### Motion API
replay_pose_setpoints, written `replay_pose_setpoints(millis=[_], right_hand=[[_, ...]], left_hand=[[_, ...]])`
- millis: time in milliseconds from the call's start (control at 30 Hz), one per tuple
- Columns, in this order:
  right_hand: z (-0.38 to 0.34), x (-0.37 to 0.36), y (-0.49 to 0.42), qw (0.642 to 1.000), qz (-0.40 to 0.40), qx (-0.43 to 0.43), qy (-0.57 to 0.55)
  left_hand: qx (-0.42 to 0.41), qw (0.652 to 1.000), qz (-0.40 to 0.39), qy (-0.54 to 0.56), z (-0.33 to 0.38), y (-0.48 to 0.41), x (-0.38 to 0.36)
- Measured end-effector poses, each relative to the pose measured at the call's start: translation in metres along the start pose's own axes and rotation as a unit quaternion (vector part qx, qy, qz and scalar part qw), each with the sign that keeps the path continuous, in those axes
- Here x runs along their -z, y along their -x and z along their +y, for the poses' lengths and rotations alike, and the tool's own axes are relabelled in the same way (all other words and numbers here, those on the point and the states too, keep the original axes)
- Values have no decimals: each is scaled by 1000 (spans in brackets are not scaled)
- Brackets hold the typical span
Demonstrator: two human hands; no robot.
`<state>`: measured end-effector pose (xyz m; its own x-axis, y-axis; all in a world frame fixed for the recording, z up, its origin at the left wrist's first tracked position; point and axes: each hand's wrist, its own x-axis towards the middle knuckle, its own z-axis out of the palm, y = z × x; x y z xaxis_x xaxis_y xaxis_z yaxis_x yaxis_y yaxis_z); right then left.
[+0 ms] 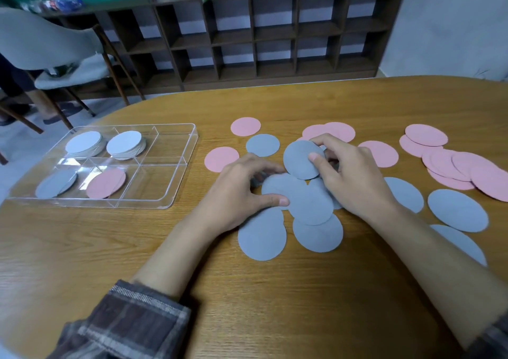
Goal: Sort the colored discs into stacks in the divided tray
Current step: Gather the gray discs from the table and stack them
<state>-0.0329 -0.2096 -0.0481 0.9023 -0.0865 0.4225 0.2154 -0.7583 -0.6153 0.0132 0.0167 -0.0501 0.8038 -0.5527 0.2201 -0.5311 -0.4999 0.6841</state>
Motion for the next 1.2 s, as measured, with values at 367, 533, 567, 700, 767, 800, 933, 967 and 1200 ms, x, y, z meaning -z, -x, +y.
replay_pose_setpoints(millis=[367, 533, 567, 700, 767, 800, 933, 967, 1200], right_hand=[[-10, -1, 3, 997, -40, -6, -68], [-18, -2, 4, 994, -59, 18, -88], [-19, -2, 4, 994, -60, 19, -93], [-20, -1, 6, 990, -73, 12, -121], [-21, 0, 6, 990, -78, 22, -117], [-20, -1, 6, 991, -81, 31, -104], [-14, 5, 2, 996, -65, 31, -56], [-10, 8, 0, 997, -48, 18, -52], [-2, 14, -2, 998, -4, -19, -56]], left_hand=[[43, 981, 88, 166, 0, -3, 2], [23, 976, 137, 169, 2, -4, 3], [21, 975, 141, 169, 3, -4, 3], [11, 971, 171, 164, 9, -2, -2], [5, 969, 188, 159, 12, -2, -3], [1, 969, 193, 153, 13, -1, -4], [-8, 978, 193, 81, 17, 0, -8], [-10, 980, 185, 67, 17, 0, -7], [-85, 992, -85, -33, 21, 10, -15]])
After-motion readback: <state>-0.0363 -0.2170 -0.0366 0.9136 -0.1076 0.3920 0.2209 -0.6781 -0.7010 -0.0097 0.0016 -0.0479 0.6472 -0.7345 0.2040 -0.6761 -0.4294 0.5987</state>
